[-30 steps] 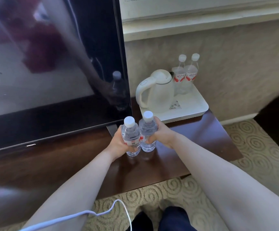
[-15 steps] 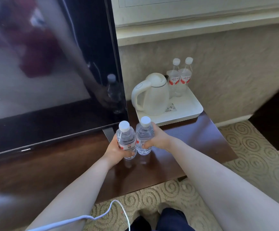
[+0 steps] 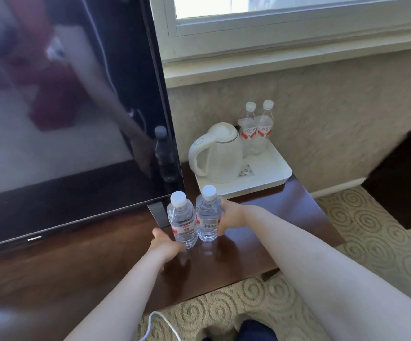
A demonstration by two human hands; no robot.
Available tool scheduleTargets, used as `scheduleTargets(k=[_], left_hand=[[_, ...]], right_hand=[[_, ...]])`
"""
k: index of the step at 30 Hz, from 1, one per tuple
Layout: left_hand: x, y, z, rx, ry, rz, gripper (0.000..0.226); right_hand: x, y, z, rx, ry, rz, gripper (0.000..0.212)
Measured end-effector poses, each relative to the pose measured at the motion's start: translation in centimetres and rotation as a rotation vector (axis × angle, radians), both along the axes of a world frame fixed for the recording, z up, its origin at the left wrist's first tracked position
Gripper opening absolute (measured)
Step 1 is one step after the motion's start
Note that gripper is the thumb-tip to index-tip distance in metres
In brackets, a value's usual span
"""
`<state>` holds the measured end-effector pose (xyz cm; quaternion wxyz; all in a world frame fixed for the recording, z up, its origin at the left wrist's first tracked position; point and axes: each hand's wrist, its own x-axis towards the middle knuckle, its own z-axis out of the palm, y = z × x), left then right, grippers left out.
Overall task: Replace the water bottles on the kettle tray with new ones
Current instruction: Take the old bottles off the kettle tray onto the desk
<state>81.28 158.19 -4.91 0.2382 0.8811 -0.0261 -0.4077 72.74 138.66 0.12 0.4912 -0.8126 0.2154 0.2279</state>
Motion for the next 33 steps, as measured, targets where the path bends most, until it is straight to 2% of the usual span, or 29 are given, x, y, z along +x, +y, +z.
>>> scheduleTargets(k=[2,4,6,9,12,16,18,24,33], left_hand=[[-1.1,-0.2,0.7,0.214,0.155,-0.186,0.056],[-2.4,-1.3,1.0,0.255,0.320,-0.392,0.042],[-4.1,-3.4,1.4,0.164,0.402,-0.539,0.031],[-6.8,-7.4,1.9,-0.064,0.368,-0.646,0.017],[-8.5,-12.5,2.7,-0.257,0.216,-0.579,0.017],[-8.8,-19.0,4.6,-0.395,-0.264,-0.465,0.028],[-8.3,-22.0,5.1,-0.415,-0.414,-0.436,0.030],[-5.1,-28.8,6.6,-0.403,-0.675,-0.368,0.030],[0.3,-33.7,10.3,-0.314,-0.919,-0.360,0.032]], right_hand=[[0.1,-0.5,0.6,-0.125,0.081,0.077,0.085],[0.1,-1.2,0.9,-0.234,0.133,0.136,0.081],[-0.1,-2.2,1.0,-0.287,0.122,0.173,0.069],[-1.0,-4.6,1.2,-0.368,0.052,0.122,0.050],[-1.9,-8.3,1.5,-0.430,-0.011,0.032,0.042],[-3.2,-13.6,2.4,-0.571,-0.086,-0.050,0.038],[-3.7,-16.2,2.7,-0.624,-0.133,-0.095,0.042],[-4.0,-23.4,3.3,-0.688,-0.227,-0.061,0.048],[-1.0,-29.4,4.1,-0.670,-0.265,-0.002,0.054]])
